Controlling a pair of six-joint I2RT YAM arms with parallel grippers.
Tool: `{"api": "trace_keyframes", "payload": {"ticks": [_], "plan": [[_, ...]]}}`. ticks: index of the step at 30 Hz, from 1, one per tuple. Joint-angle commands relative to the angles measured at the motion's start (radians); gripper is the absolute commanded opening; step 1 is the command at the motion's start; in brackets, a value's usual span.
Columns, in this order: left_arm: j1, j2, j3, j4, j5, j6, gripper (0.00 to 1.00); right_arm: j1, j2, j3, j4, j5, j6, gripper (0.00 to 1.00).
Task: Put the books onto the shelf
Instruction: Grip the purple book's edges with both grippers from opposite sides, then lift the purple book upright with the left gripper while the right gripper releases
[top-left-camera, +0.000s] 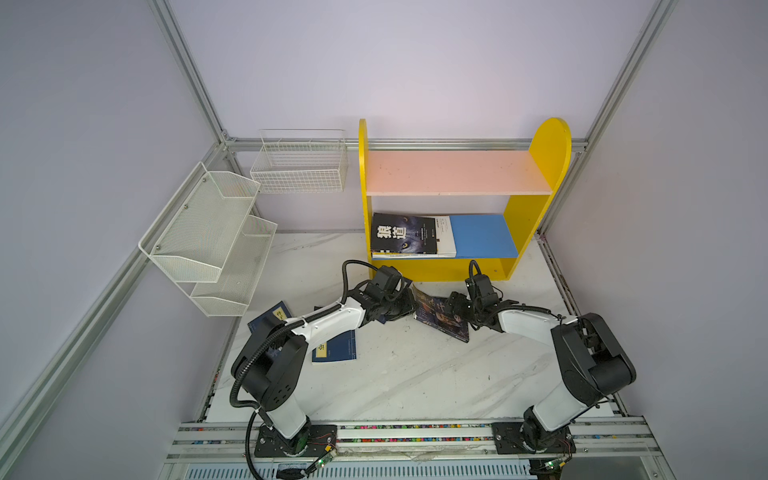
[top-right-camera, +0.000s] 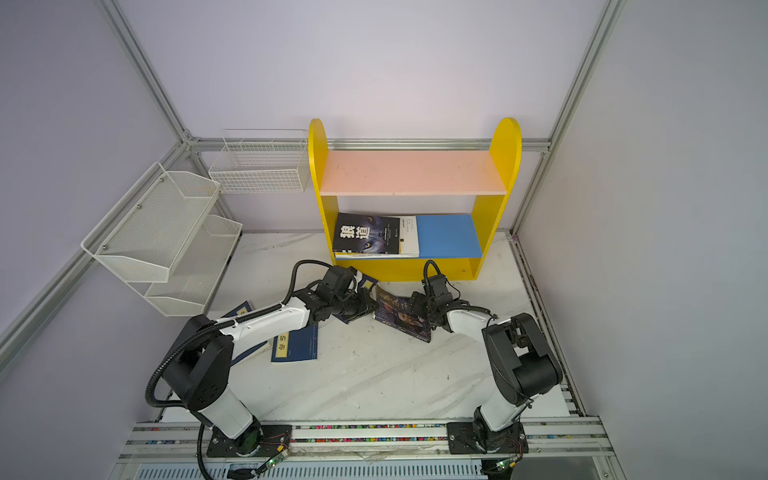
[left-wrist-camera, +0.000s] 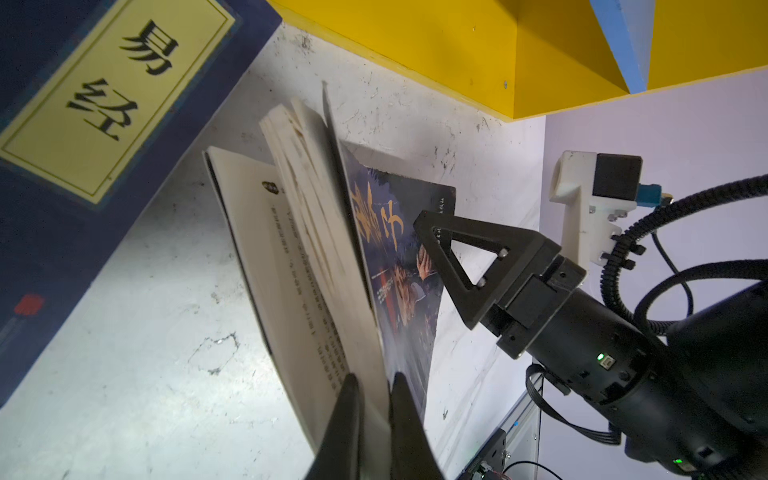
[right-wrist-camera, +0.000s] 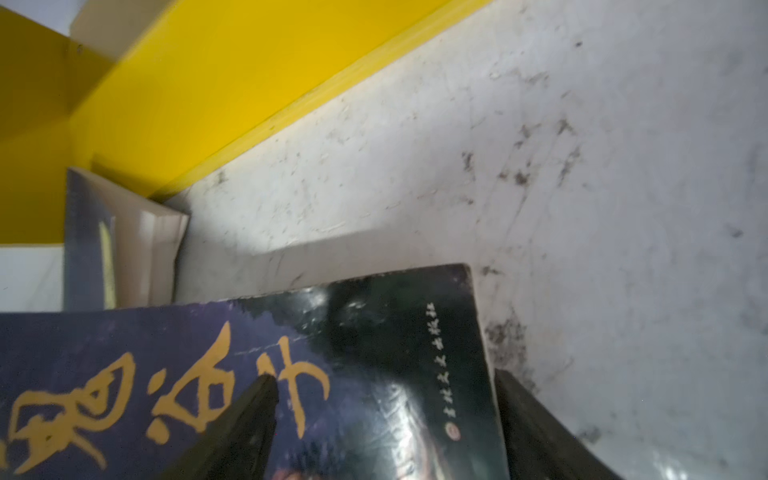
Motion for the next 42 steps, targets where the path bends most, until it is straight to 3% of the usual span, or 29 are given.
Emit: {"api": "trace_keyframes", "payload": {"ticks": [1, 4, 9, 13, 18, 22, 24, 26, 28, 30, 35, 42], "plan": [[-0.022, -0.09, 0.022, 0.003, 0.077, 0.064, 0.0, -0.031, -0.105, -0.028, -0.021, -0.183, 0.025, 0.87], [-0.008, -0.117, 0.03, -0.007, 0.078, 0.066, 0.0, -0.119, -0.193, -0.113, -0.011, -0.298, 0.03, 0.97], [0.001, -0.131, 0.091, -0.03, 0.096, 0.066, 0.0, -0.208, -0.342, -0.242, -0.001, -0.466, 0.04, 0.97], [0.007, -0.142, 0.153, -0.083, 0.11, 0.086, 0.0, -0.243, -0.436, -0.305, -0.002, -0.519, 0.061, 0.97], [0.021, -0.164, 0.224, -0.117, 0.13, 0.092, 0.0, -0.293, -0.457, -0.405, 0.141, -0.72, 0.152, 0.97], [0.03, -0.171, 0.29, -0.172, 0.134, 0.115, 0.0, -0.302, -0.492, -0.433, 0.152, -0.861, 0.171, 0.97], [0.035, -0.176, 0.313, -0.179, 0.145, 0.109, 0.0, -0.303, -0.513, -0.45, 0.18, -0.899, 0.216, 0.97], [0.038, -0.187, 0.331, -0.166, 0.161, 0.096, 0.0, -0.303, -0.526, -0.506, 0.367, -0.95, 0.365, 0.97], [0.038, -0.195, 0.346, -0.157, 0.165, 0.09, 0.0, -0.303, -0.537, -0.583, 0.638, -0.952, 0.571, 0.97], [0.042, -0.201, 0.358, -0.153, 0.169, 0.086, 0.0, -0.303, -0.535, -0.63, 0.812, -0.947, 0.695, 0.97], [0.047, -0.212, 0.335, -0.093, 0.2, 0.032, 0.0, -0.303, -0.54, -0.658, 1.044, -0.91, 0.866, 0.97], [0.047, -0.227, 0.296, 0.002, 0.24, -0.027, 0.0, -0.303, -0.468, -0.619, 1.238, -0.806, 0.968, 0.97]]}}
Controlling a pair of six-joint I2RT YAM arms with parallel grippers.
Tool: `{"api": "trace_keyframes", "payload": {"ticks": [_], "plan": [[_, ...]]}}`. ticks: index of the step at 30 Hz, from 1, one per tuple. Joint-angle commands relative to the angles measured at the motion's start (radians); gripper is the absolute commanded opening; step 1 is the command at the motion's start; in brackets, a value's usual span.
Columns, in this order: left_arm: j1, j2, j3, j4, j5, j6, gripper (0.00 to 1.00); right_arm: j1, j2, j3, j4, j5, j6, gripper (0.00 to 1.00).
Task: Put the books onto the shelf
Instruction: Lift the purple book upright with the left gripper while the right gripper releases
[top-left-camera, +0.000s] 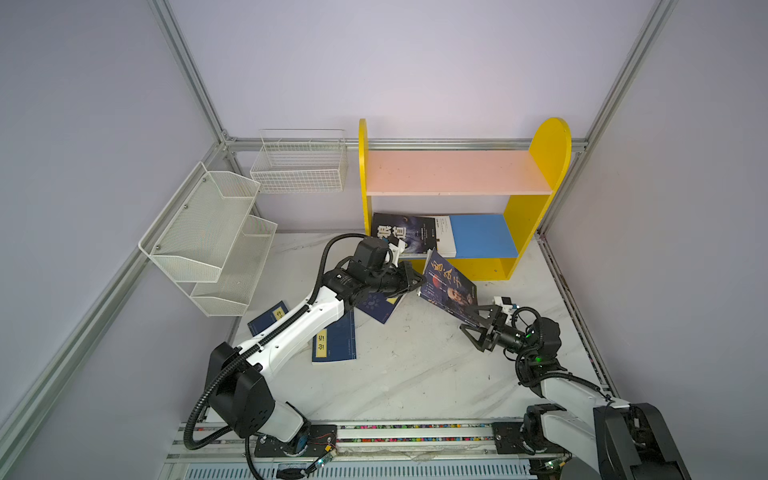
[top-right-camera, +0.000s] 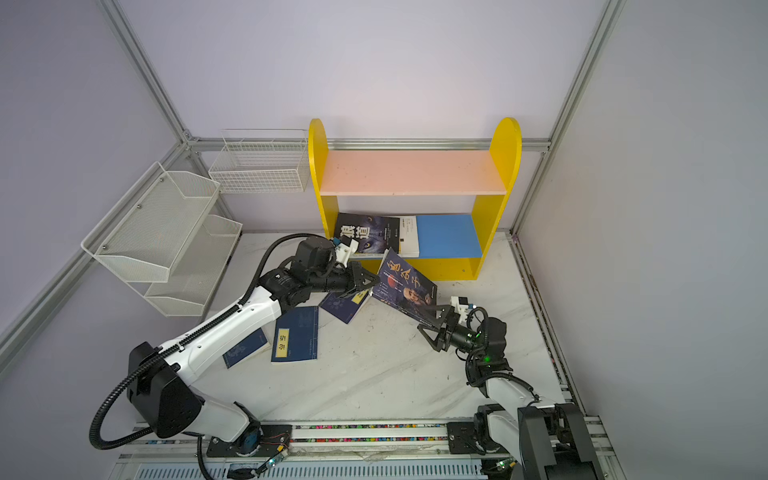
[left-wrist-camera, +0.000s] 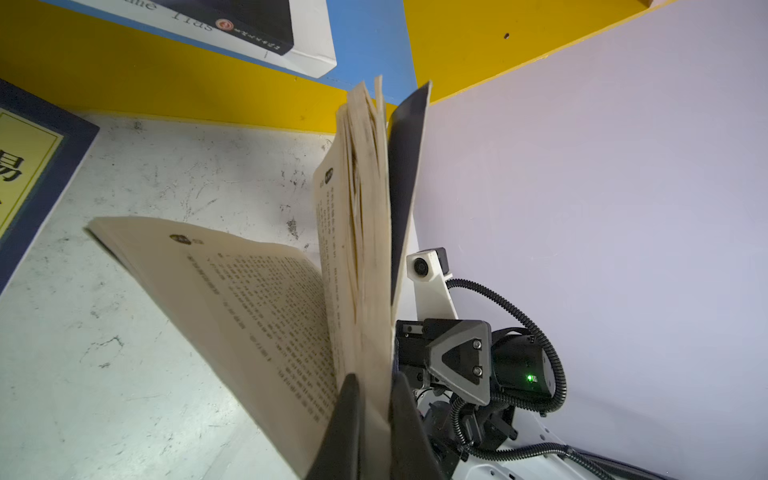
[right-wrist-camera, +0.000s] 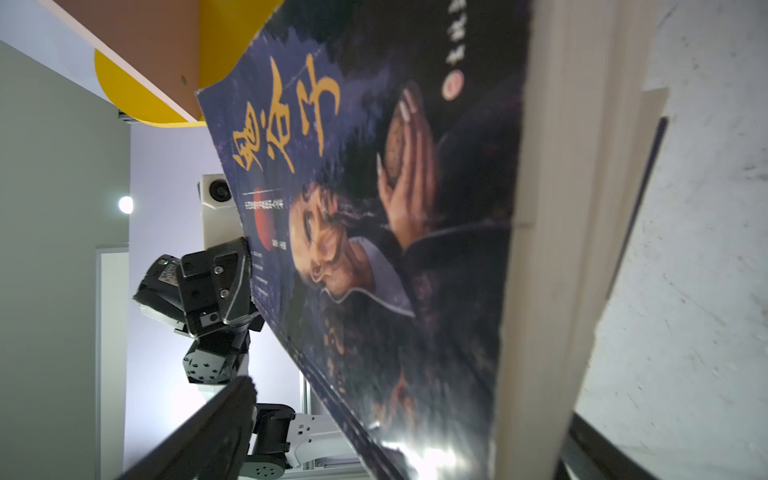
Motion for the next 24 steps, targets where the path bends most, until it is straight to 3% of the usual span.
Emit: {"api": "trace_keyframes", "payload": {"ticks": [1, 6, 11, 15, 19, 22, 24], "plan": [[0.009, -0.065, 0.052, 0.183, 0.08, -0.047, 0.0, -0.003, 0.044, 0.026, 0.258, 0.073, 0.151, 0.96], [0.013, -0.104, 0.041, 0.234, 0.142, -0.059, 0.0, -0.003, 0.139, 0.067, 0.441, 0.126, 0.219, 0.88], [0.015, -0.126, 0.026, 0.252, 0.174, -0.062, 0.0, -0.003, 0.241, 0.113, 0.661, 0.181, 0.323, 0.71], [0.015, -0.146, 0.014, 0.218, 0.142, -0.046, 0.0, -0.003, 0.259, 0.159, 0.657, 0.163, 0.338, 0.53], [0.015, -0.161, 0.005, 0.159, 0.103, -0.017, 0.0, -0.003, 0.262, 0.18, 0.65, 0.161, 0.336, 0.44], [0.016, -0.165, 0.011, 0.106, 0.075, 0.009, 0.0, -0.003, 0.271, 0.196, 0.627, 0.153, 0.322, 0.24], [0.018, -0.168, 0.022, 0.057, 0.041, 0.027, 0.05, -0.003, 0.271, 0.206, 0.604, 0.145, 0.309, 0.24]]}}
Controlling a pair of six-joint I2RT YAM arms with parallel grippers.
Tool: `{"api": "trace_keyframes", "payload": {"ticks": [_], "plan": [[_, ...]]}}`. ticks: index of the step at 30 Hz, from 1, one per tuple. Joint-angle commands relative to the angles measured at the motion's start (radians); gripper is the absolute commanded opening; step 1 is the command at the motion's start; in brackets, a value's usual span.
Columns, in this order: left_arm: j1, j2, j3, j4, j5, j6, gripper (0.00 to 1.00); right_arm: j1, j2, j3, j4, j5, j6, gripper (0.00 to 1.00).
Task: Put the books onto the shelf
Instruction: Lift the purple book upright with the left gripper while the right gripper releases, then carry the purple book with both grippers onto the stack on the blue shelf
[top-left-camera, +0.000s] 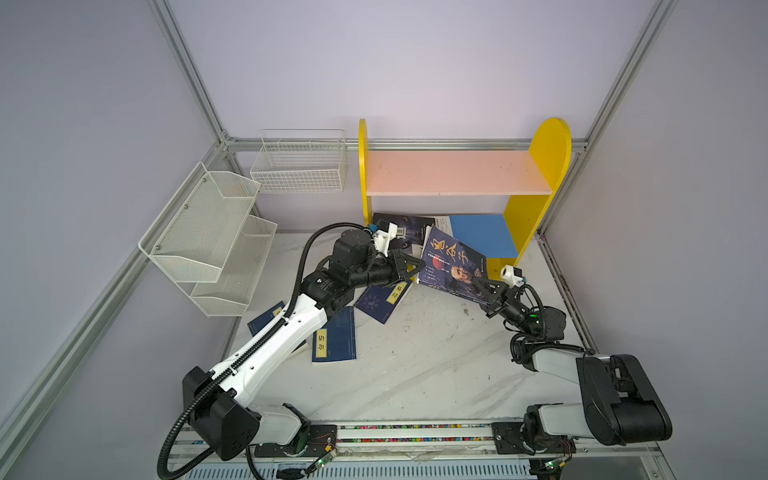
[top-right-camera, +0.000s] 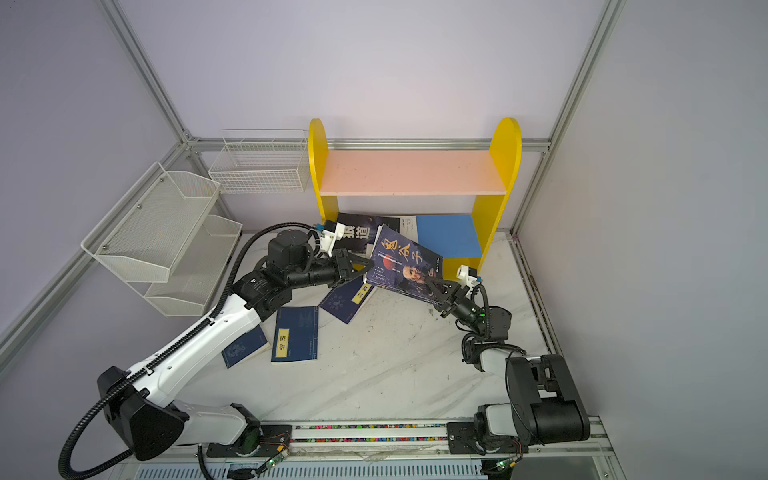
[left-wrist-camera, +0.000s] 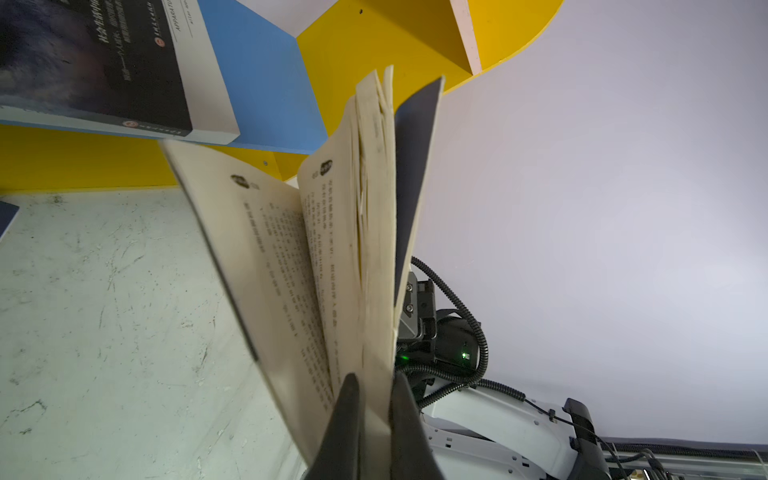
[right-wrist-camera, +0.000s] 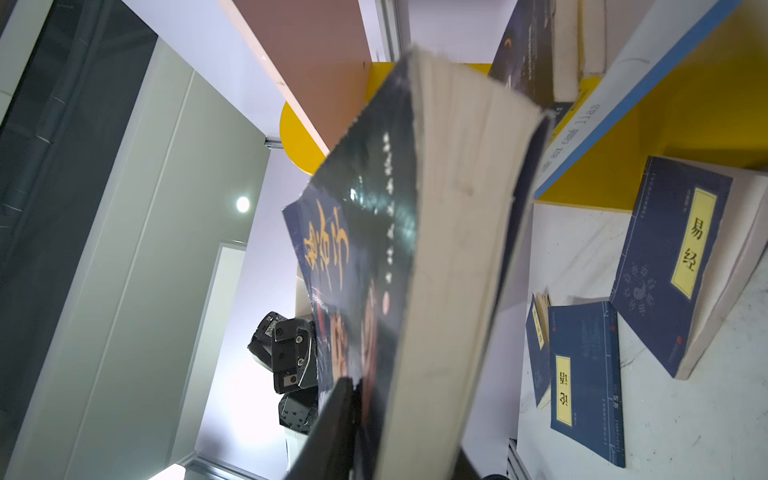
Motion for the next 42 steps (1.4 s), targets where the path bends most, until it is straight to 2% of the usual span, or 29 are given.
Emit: {"api": "trace_keyframes", "payload": {"ticks": [1, 2, 3, 5, 7, 10, 12, 19, 27, 32, 34, 38, 42], "plan": [[-0.001, -0.042, 0.027, -0.049, -0.008, 0.053, 0.11, -0.001, -0.001, 0.041, 0.059, 0.014, 0.043, 0.24], [0.002, -0.045, 0.033, -0.07, -0.023, 0.063, 0.22, -0.001, -0.009, 0.05, 0.037, 0.01, 0.03, 0.24], [0.007, -0.054, 0.036, -0.09, -0.041, 0.075, 0.42, -0.001, -0.018, 0.064, 0.008, 0.003, 0.01, 0.23], [0.019, -0.072, 0.035, -0.125, -0.08, 0.093, 0.56, -0.001, -0.043, 0.1, -0.076, -0.019, -0.044, 0.22], [0.036, -0.099, 0.021, -0.151, -0.118, 0.104, 0.77, -0.001, -0.07, 0.138, -0.177, -0.037, -0.112, 0.22], [0.064, -0.125, -0.004, -0.158, -0.111, 0.11, 0.92, -0.001, -0.09, 0.19, -0.299, -0.066, -0.191, 0.21], [0.075, -0.12, -0.005, -0.172, -0.089, 0.118, 0.98, -0.001, -0.087, 0.209, -0.317, -0.078, -0.206, 0.21], [0.077, -0.058, 0.003, -0.195, -0.048, 0.155, 1.0, -0.001, -0.051, 0.243, -0.315, -0.11, -0.197, 0.21], [0.08, 0.008, -0.048, -0.03, 0.037, 0.153, 1.0, -0.001, -0.035, 0.282, -0.279, -0.148, -0.127, 0.21], [0.092, 0.035, -0.108, 0.13, 0.094, 0.096, 0.97, -0.001, -0.008, 0.281, -0.168, -0.144, -0.032, 0.21], [0.095, 0.043, -0.107, 0.14, 0.101, 0.093, 0.92, -0.001, 0.015, 0.277, -0.077, -0.132, 0.033, 0.21], [0.102, 0.103, -0.109, 0.148, 0.108, 0.091, 0.9, -0.001, 0.105, 0.27, 0.151, -0.092, 0.185, 0.2], [0.113, 0.111, -0.135, 0.258, 0.16, 0.046, 0.82, -0.001, 0.133, 0.281, 0.151, -0.099, 0.177, 0.2]]}}
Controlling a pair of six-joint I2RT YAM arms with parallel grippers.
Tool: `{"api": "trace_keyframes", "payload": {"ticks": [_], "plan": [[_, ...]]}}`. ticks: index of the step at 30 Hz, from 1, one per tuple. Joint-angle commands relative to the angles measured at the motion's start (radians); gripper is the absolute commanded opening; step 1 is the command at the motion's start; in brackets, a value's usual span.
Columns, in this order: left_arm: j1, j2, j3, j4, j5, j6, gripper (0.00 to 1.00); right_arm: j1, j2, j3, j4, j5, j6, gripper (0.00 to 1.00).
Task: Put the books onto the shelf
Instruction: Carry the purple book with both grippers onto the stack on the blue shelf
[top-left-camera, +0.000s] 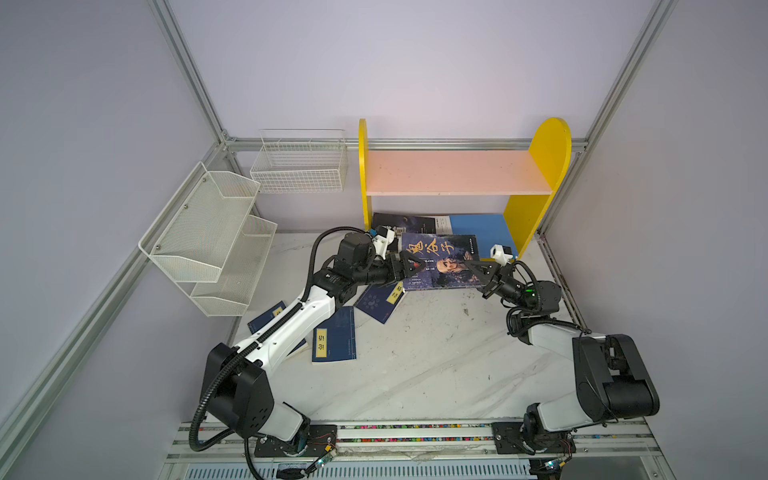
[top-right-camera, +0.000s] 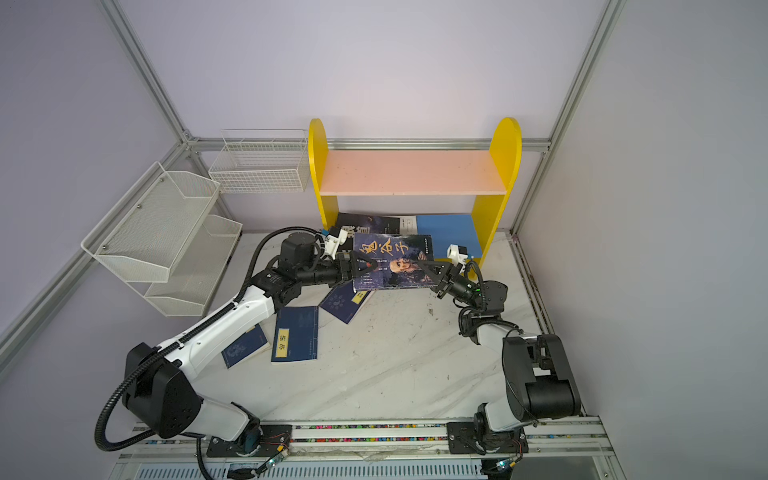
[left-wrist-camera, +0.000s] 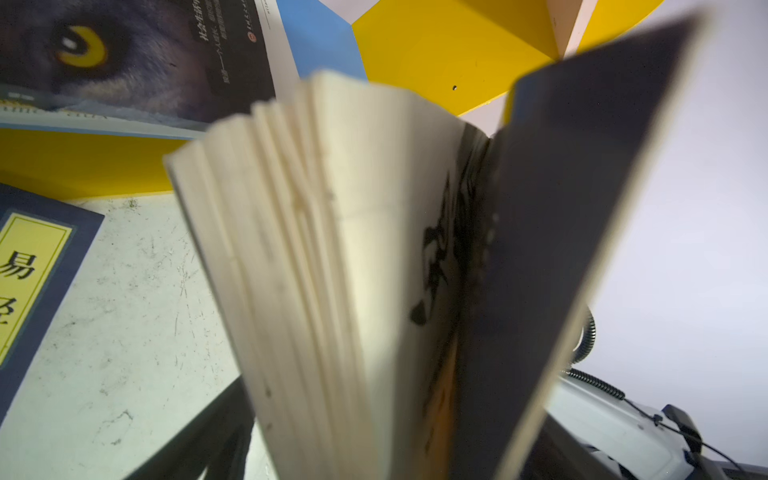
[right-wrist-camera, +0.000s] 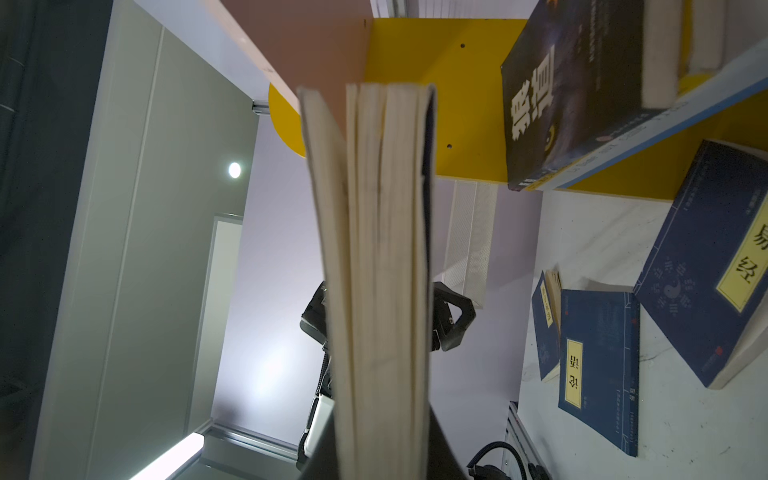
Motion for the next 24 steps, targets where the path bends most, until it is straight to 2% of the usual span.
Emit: {"api": "trace_keyframes", "payload": {"ticks": [1, 5, 10, 12, 14, 15, 18, 21, 24], "plan": [[0.014, -0.014, -0.046, 0.15, 0.063, -0.04, 0.77, -0.001, 0.0, 0.034, 0.235, 0.04, 0.112, 0.2], [0.025, -0.019, -0.062, 0.219, 0.071, -0.076, 0.57, -0.001, 0.023, 0.059, 0.234, 0.029, 0.104, 0.2], [0.037, -0.028, -0.058, 0.233, 0.062, -0.084, 0.23, -0.001, 0.052, 0.066, 0.224, 0.022, 0.083, 0.21], [0.041, -0.028, -0.054, 0.238, 0.064, -0.088, 0.15, -0.001, 0.048, 0.072, 0.175, 0.009, 0.045, 0.24], [0.047, -0.028, -0.05, 0.246, 0.068, -0.093, 0.09, -0.001, 0.026, 0.078, 0.052, -0.014, -0.04, 0.32], [0.052, -0.028, -0.047, 0.25, 0.07, -0.098, 0.06, -0.001, 0.005, 0.084, -0.053, -0.025, -0.105, 0.4], [0.068, -0.025, -0.038, 0.262, 0.079, -0.11, 0.0, 0.0, -0.079, 0.113, -0.405, -0.049, -0.342, 0.54], [0.085, -0.017, -0.027, 0.28, 0.106, -0.127, 0.0, -0.001, -0.126, 0.155, -0.679, -0.066, -0.54, 0.59], [0.099, -0.004, -0.008, 0.293, 0.146, -0.134, 0.0, -0.001, -0.127, 0.156, -0.723, -0.078, -0.577, 0.6]]}}
